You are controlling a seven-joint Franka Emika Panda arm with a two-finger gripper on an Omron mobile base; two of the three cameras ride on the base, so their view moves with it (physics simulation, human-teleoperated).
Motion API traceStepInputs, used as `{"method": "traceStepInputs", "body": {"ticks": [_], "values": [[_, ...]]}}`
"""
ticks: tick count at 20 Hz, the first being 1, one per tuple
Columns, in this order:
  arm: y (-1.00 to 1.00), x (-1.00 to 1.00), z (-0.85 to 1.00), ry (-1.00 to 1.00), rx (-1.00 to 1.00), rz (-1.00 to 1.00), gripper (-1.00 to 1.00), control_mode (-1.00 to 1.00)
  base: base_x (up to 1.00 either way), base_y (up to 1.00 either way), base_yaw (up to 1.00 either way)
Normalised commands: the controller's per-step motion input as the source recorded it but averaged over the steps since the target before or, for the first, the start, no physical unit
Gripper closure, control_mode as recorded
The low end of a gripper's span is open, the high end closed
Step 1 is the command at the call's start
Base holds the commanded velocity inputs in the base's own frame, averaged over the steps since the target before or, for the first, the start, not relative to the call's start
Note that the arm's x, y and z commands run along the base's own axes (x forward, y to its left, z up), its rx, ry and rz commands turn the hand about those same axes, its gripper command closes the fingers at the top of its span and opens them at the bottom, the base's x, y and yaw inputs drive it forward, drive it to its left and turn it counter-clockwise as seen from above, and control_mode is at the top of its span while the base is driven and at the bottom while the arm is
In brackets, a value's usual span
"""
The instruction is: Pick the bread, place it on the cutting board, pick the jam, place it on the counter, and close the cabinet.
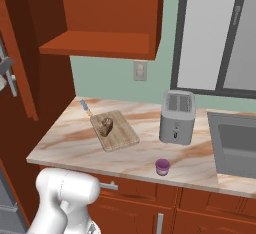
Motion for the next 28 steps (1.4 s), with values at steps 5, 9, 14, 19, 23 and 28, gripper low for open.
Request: {"method": "traceStepInputs", "body": {"ticks": [5, 9, 14, 19, 23, 28], "values": [[-0.23, 0.36, -0.06, -0.03, 0.0, -0.03, -1.0, -1.0, 0.0, 0.0, 0.0], [-0.27, 0.31, -0.02, 0.0, 0.0, -0.01, -1.0, -1.0, 0.0, 0.0, 0.0], [-0.24, 0.31, 0.0, 0.0, 0.0, -0.03, -1.0, -1.0, 0.0, 0.0, 0.0], [-0.23, 0.36, 0.0, 0.0, 0.0, -0.04, -1.0, -1.0, 0.0, 0.0, 0.0], [-0.2, 0.36, 0.0, 0.01, 0.01, -0.06, -1.0, -1.0, 0.0, 0.0, 0.0], [-0.15, 0.33, 0.0, 0.04, 0.01, -0.07, -1.0, -1.0, 0.0, 0.0, 0.0]]}}
